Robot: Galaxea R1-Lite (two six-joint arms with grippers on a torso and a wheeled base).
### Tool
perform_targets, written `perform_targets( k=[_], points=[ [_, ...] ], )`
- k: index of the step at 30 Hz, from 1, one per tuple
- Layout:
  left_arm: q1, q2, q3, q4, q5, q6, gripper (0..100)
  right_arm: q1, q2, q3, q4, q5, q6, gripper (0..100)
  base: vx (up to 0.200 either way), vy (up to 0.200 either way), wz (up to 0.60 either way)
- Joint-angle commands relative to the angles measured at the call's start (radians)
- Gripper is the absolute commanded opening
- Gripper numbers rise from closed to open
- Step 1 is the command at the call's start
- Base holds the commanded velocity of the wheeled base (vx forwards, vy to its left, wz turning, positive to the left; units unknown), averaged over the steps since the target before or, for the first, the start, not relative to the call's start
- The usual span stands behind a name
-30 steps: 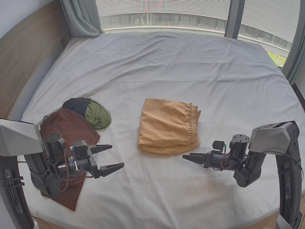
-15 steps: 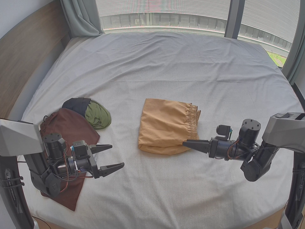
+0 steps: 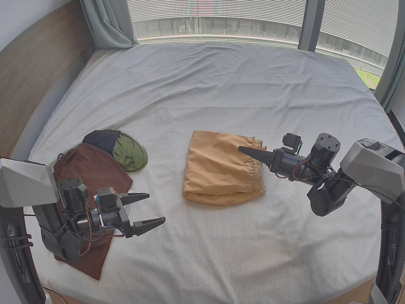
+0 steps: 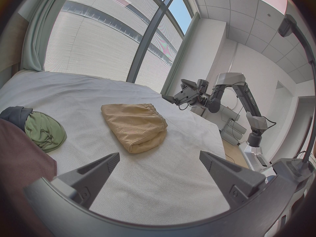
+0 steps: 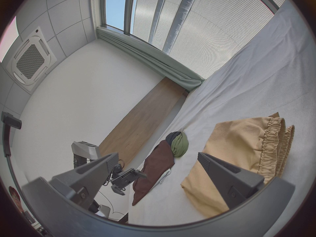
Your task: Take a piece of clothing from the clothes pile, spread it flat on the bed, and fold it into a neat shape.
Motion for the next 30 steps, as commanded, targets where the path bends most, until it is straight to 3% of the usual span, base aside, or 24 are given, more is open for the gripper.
perform_targets(
  k=[1,7,20,24,30],
  points=[
    [0.0,0.014,0.001,0.0,0.0,0.001,100,-0.03,0.163,-0.145,0.008,-0.001,0.019,100,0.0,0.0,0.0],
    [0.001,0.026,-0.002,0.0,0.0,0.001,100,-0.061,0.286,-0.247,0.008,-0.001,0.017,100,0.0,0.0,0.0],
    [0.001,0.03,0.001,0.0,0.0,0.001,100,-0.089,0.34,-0.25,-0.012,-0.003,0.011,100,0.0,0.0,0.0],
    [0.001,0.024,0.003,0.0,0.0,0.001,100,-0.086,0.315,-0.226,-0.015,-0.003,-0.004,100,0.0,0.0,0.0],
    [-0.016,-0.016,0.017,0.0,0.0,0.001,100,-0.069,0.103,-0.079,-0.015,-0.003,-0.067,100,0.0,0.0,0.0]
  ],
)
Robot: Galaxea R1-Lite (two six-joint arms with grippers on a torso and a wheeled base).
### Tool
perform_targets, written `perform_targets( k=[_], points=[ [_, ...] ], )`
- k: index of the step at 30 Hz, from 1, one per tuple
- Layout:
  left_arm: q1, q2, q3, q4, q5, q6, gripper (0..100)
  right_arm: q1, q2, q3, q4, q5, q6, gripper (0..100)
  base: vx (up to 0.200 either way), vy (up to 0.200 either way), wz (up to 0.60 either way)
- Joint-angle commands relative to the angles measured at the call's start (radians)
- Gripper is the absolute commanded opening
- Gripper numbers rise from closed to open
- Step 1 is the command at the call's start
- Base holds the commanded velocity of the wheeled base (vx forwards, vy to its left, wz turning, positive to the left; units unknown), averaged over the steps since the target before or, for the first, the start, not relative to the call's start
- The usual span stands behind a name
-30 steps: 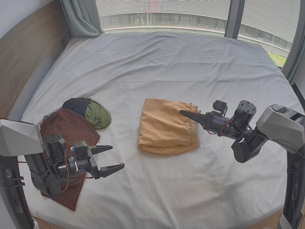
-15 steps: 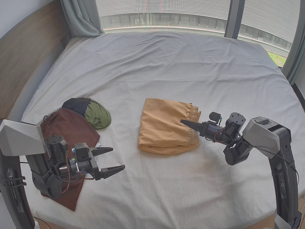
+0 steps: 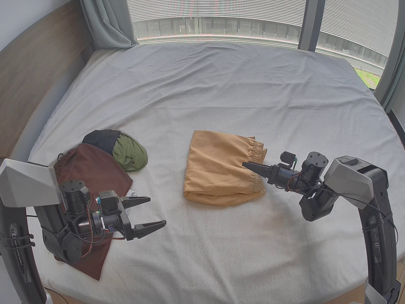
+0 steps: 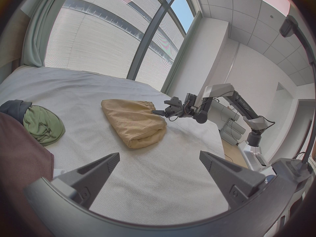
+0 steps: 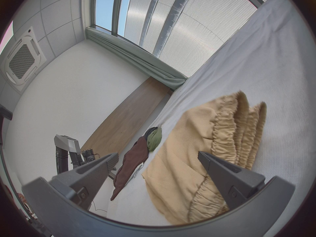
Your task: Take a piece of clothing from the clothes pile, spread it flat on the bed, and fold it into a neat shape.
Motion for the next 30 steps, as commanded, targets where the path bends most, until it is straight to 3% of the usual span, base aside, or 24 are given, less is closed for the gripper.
perform_targets(
  k=[1,4,8,13,21,30],
  points=[
    [-0.02,-0.055,0.012,0.0,0.0,0.0,100,0.02,-0.223,0.16,-0.001,0.002,-0.058,100,0.0,0.0,0.0],
    [-0.025,-0.1,0.023,0.0,0.0,-0.003,100,0.028,-0.329,0.265,-0.001,0.0,-0.095,100,0.0,0.0,0.0],
    [-0.034,-0.211,0.075,0.0,-0.003,-0.005,100,0.038,-0.568,0.529,-0.001,-0.011,-0.176,100,0.0,0.0,0.0],
    [-0.091,-0.305,0.142,0.001,-0.034,-0.006,100,0.009,-0.766,0.729,0.001,-0.021,-0.248,100,0.0,0.0,0.0],
    [-0.221,-0.383,0.171,0.001,-0.037,0.006,100,-0.068,-0.924,0.828,0.007,-0.021,-0.293,100,0.0,0.0,0.0],
    [-0.365,-0.6,0.29,0.006,-0.023,-0.006,100,-0.184,-1.04,1.039,0.002,-0.024,-0.488,100,0.0,0.0,0.0]
  ],
)
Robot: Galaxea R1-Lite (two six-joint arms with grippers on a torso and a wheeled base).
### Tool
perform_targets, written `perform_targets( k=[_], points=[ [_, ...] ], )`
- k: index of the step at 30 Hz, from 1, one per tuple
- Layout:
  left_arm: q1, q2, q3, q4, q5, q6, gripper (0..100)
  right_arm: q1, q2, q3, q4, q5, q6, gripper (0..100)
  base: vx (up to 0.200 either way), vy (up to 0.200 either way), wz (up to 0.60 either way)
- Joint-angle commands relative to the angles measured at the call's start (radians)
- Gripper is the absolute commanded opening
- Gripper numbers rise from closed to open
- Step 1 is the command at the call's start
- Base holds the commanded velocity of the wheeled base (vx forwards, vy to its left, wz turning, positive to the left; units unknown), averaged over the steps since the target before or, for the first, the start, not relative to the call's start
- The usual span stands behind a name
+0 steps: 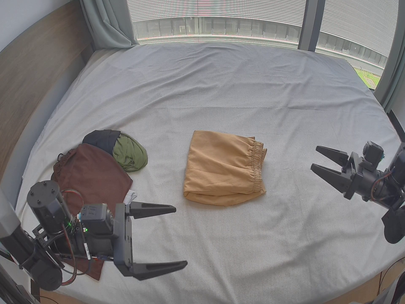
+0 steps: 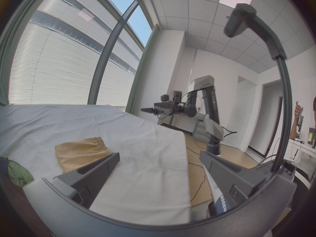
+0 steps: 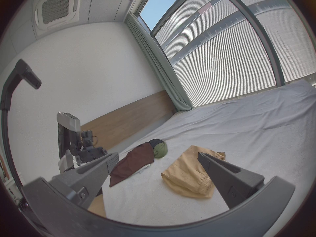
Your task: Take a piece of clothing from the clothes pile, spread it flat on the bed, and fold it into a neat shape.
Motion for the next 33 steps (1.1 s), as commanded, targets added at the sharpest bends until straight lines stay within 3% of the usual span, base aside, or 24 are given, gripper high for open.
perform_targets(
  k=[1,5,7,10,13,14,15,16,17,18,20,23,24,28,30,31,32,33],
  points=[
    [-0.087,-0.236,0.122,0.008,0.013,-0.007,100,-0.125,-0.178,0.194,-0.006,0.0,-0.095,100,0.0,0.0,0.0],
    [-0.092,-0.354,0.174,0.012,0.07,-0.019,100,-0.189,-0.3,0.298,-0.006,0.012,-0.116,100,0.0,0.0,0.0],
    [-0.084,-0.444,0.18,0.028,0.143,-0.061,100,-0.201,-0.457,0.318,0.059,0.01,-0.121,100,0.0,0.0,0.0],
    [-0.079,-0.561,0.18,0.069,0.245,-0.116,100,-0.201,-0.698,0.318,0.235,0.012,-0.114,100,0.0,0.0,0.0],
    [-0.081,-0.688,0.18,0.146,0.295,-0.133,100,-0.189,-0.92,0.318,0.478,0.015,-0.114,100,0.0,0.0,0.0],
    [-0.081,-0.688,0.18,0.146,0.295,-0.133,100,-0.189,-0.92,0.318,0.478,0.015,-0.114,100,0.0,0.0,0.0],
    [-0.079,-0.802,0.18,0.253,0.315,-0.133,100,-0.168,-1.094,0.318,0.672,0.024,-0.114,100,0.0,0.0,0.0],
    [-0.078,-0.861,0.18,0.322,0.328,-0.131,100,-0.149,-1.175,0.318,0.774,0.033,-0.107,100,0.0,0.0,0.0],
    [-0.078,-0.861,0.18,0.322,0.328,-0.131,100,-0.149,-1.175,0.318,0.774,0.033,-0.107,100,0.0,0.0,0.0],
    [-0.061,-0.98,0.18,0.47,0.349,-0.13,100,-0.12,-1.325,0.316,0.944,0.036,-0.076,100,0.0,0.0,0.0],
    [-0.004,-1.089,0.18,0.623,0.351,-0.13,100,-0.094,-1.479,0.307,1.079,0.038,-0.039,100,0.0,0.0,0.0],
    [0.054,-1.193,0.18,0.758,0.348,-0.128,100,-0.069,-1.577,0.296,1.177,0.038,-0.025,100,0.0,0.0,0.0],
    [0.091,-1.276,0.18,0.862,0.348,-0.125,100,-0.057,-1.626,0.295,1.232,0.036,-0.025,100,0.0,0.0,0.0],
    [0.151,-1.418,0.18,0.997,0.348,-0.133,100,-0.08,-1.664,0.318,1.298,0.027,-0.059,100,0.0,0.0,0.0],
    [0.186,-1.501,0.18,1.069,0.349,-0.133,100,-0.105,-1.71,0.318,1.407,0.004,-0.087,100,0.0,0.0,0.0],
    [0.221,-1.578,0.18,1.143,0.351,-0.133,100,-0.102,-1.709,0.318,1.45,-0.155,-0.199,100,0.0,0.0,0.0],
    [0.237,-1.605,0.18,1.171,0.351,-0.133,100,-0.102,-1.704,0.318,1.456,-0.243,-0.231,100,0.0,0.0,0.0],
    [0.275,-1.673,0.18,1.241,0.349,-0.131,100,-0.102,-1.703,0.318,1.465,-0.456,-0.26,100,0.0,0.0,0.0]
  ],
)
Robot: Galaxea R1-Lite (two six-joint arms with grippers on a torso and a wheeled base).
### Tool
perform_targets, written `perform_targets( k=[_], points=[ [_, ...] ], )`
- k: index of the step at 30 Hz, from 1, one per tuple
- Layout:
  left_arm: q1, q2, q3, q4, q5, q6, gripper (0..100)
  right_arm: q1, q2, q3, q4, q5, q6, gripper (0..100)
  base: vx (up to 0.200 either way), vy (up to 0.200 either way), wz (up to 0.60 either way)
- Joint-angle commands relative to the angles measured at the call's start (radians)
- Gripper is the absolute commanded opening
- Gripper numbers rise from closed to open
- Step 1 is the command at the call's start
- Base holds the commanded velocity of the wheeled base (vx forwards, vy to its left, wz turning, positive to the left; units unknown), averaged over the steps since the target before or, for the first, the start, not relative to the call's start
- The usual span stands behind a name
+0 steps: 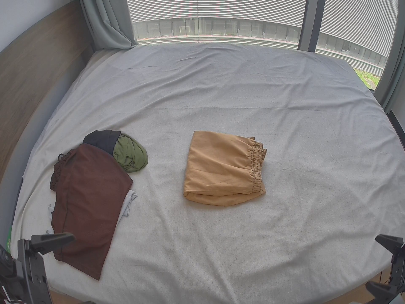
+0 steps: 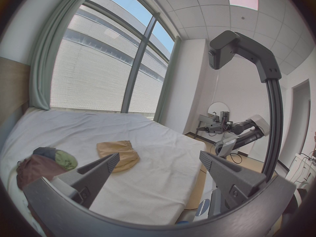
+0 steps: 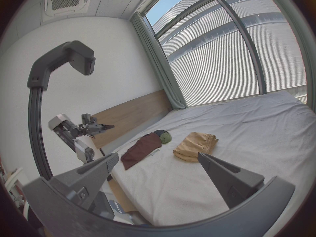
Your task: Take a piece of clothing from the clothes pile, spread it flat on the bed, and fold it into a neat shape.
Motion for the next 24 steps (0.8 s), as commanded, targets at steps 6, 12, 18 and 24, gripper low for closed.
perform_targets(
  k=[6,12,18,24],
  points=[
    [0.276,-0.645,0.017,0.548,0.153,0.012,100,0.017,-0.388,0.017,0.437,-0.862,-0.172,100,0.0,0.0,0.0],
    [0.339,-0.65,0.017,0.706,0.265,0.081,100,0.017,-0.388,0.017,0.444,-0.846,-0.172,100,0.0,0.0,0.0],
    [0.405,-0.717,0.017,0.707,0.359,0.076,100,0.014,-0.387,0.017,0.446,-0.8,-0.208,100,0.0,0.0,0.0],
    [0.407,-0.717,0.017,0.71,0.517,0.024,100,0.016,-0.388,0.017,0.446,-0.8,-0.204,100,0.0,0.0,0.0]
  ],
)
